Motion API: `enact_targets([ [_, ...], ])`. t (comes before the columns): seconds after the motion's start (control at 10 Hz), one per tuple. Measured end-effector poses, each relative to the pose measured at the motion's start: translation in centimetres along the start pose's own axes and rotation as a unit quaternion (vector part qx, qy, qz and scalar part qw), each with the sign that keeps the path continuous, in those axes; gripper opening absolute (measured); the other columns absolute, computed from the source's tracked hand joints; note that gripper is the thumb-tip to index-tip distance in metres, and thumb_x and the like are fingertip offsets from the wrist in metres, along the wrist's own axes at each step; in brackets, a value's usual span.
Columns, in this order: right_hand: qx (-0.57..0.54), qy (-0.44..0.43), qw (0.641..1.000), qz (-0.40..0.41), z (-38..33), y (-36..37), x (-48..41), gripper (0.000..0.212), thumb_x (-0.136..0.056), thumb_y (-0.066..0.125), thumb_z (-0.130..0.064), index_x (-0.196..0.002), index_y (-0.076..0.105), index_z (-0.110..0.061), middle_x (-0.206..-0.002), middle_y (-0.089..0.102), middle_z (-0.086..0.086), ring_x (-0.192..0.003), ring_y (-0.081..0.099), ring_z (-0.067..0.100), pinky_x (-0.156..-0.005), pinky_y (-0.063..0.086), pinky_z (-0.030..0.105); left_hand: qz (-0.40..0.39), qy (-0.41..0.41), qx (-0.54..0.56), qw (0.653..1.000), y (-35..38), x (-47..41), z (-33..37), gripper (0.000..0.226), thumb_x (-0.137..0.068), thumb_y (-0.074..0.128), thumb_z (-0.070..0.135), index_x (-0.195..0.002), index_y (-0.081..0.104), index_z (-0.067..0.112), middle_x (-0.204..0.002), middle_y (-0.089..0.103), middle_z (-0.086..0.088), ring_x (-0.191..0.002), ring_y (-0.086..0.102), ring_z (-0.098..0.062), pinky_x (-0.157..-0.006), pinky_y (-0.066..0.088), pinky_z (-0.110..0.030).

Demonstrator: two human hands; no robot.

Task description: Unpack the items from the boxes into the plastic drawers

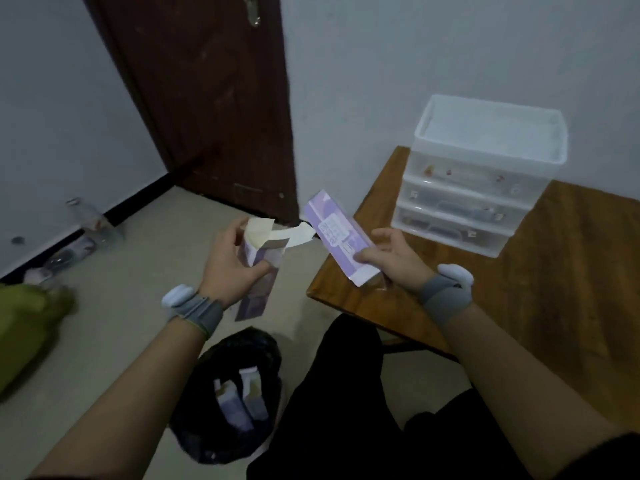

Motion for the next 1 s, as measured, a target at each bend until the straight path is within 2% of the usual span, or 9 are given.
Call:
enact_targets([
  [0.1, 0.065, -0.023, 0.997, -0.027, -1.0, 6.9, -1.9, 0.055, -0.074, 0.079, -0.041, -0.116, 0.050, -0.022, -0.106, 0.064, 0.004, -0.072, 0.065, 0.018, -0.046, 0.048, 0.023, 0.028, -0.050, -0.012, 0.998, -3.0, 2.4, -5.9, 0.069, -0.065, 0.080, 0.013, -0.128, 0.050, 0.013, -0.108, 0.057, -0.004, -0.096, 0.056, -0.018, -0.078, 0.049, -0.033],
  [0.2, 0.192, -0.093, 0.976, -0.037, -1.1, 12.1, -2.7, 0.050, -0.075, 0.074, -0.049, -0.114, 0.055, -0.025, -0.110, 0.061, 0.001, -0.085, 0.065, 0.020, -0.062, 0.054, 0.028, 0.042, -0.140, -0.030, 0.989, -4.2, 5.2, -11.4, 0.069, -0.066, 0.080, 0.002, -0.128, 0.050, 0.008, -0.110, 0.059, -0.011, -0.094, 0.058, -0.023, -0.078, 0.049, -0.035],
  [0.3, 0.321, -0.154, 0.931, -0.082, 0.5, 16.8, -3.0, 0.052, -0.079, 0.068, -0.052, -0.121, 0.058, -0.023, -0.115, 0.060, 0.009, -0.103, 0.058, 0.027, -0.082, 0.045, 0.030, 0.049, -0.244, -0.057, 0.967, -4.5, 9.0, -16.4, 0.069, -0.067, 0.081, 0.006, -0.127, 0.047, 0.004, -0.108, 0.056, -0.011, -0.094, 0.057, -0.026, -0.081, 0.048, -0.036],
  [0.4, 0.411, -0.125, 0.889, -0.161, 3.4, 21.5, -3.7, 0.057, -0.081, 0.063, -0.056, -0.127, 0.056, -0.022, -0.120, 0.057, 0.012, -0.105, 0.058, 0.032, -0.084, 0.047, 0.033, 0.020, -0.344, -0.088, 0.935, -4.7, 12.7, -20.9, 0.064, -0.069, 0.081, 0.011, -0.123, 0.047, 0.002, -0.096, 0.054, -0.009, -0.084, 0.054, -0.027, -0.071, 0.043, -0.034],
  [0.6, 0.488, -0.095, 0.828, -0.260, 8.3, 25.8, -3.1, 0.060, -0.082, 0.057, -0.056, -0.131, 0.052, -0.022, -0.124, 0.055, 0.011, -0.107, 0.057, 0.033, -0.079, 0.045, 0.032, -0.023, -0.426, -0.094, 0.899, -3.9, 16.9, -25.1, 0.061, -0.072, 0.080, 0.015, -0.121, 0.046, 0.002, -0.116, 0.054, -0.020, -0.099, 0.056, -0.035, -0.077, 0.046, -0.037],
  [0.7, 0.478, -0.116, 0.830, -0.264, 8.4, 26.5, -3.2, 0.064, -0.083, 0.055, -0.058, -0.133, 0.050, -0.019, -0.127, 0.054, 0.013, -0.113, 0.054, 0.033, -0.088, 0.048, 0.036, -0.012, -0.433, -0.068, 0.899, -3.7, 17.2, -26.3, 0.067, -0.078, 0.077, 0.023, -0.131, 0.043, 0.002, -0.130, 0.050, -0.021, -0.117, 0.052, -0.035, -0.093, 0.045, -0.041],
  [0.8, 0.452, -0.111, 0.853, -0.236, 7.5, 25.5, -3.6, 0.066, -0.083, 0.052, -0.061, -0.136, 0.049, -0.021, -0.133, 0.052, 0.010, -0.116, 0.054, 0.032, -0.094, 0.047, 0.038, 0.018, -0.421, -0.082, 0.903, -4.1, 16.3, -26.1, 0.039, -0.091, 0.062, 0.026, -0.121, 0.052, 0.003, -0.121, 0.058, -0.020, -0.111, 0.056, -0.037, -0.090, 0.045, -0.039],
  [0.9, 0.426, -0.118, 0.876, -0.193, 6.6, 23.8, -4.5, 0.056, -0.085, 0.055, -0.056, -0.129, 0.054, -0.022, -0.129, 0.055, 0.009, -0.115, 0.055, 0.028, -0.095, 0.045, 0.036, 0.058, -0.402, -0.086, 0.910, -4.2, 14.6, -25.4, 0.021, -0.097, 0.045, 0.026, -0.094, 0.054, 0.007, -0.092, 0.066, -0.017, -0.086, 0.059, -0.036, -0.075, 0.046, -0.040],
  [1.0, 0.390, -0.134, 0.897, -0.156, 5.4, 22.3, -4.9, 0.049, -0.087, 0.059, -0.049, -0.127, 0.058, -0.020, -0.125, 0.060, 0.007, -0.109, 0.059, 0.025, -0.091, 0.047, 0.033, 0.073, -0.372, -0.086, 0.921, -4.3, 12.5, -23.9, 0.023, -0.098, 0.042, 0.027, -0.088, 0.050, 0.008, -0.081, 0.062, -0.015, -0.073, 0.054, -0.033, -0.064, 0.038, -0.037],
])
Point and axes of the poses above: each hand's wrist, its own x-axis away from the middle knuckle, its own y-axis out of the palm, z = x × y, the point moved 4 cm from there along -x, towards the middle knuckle
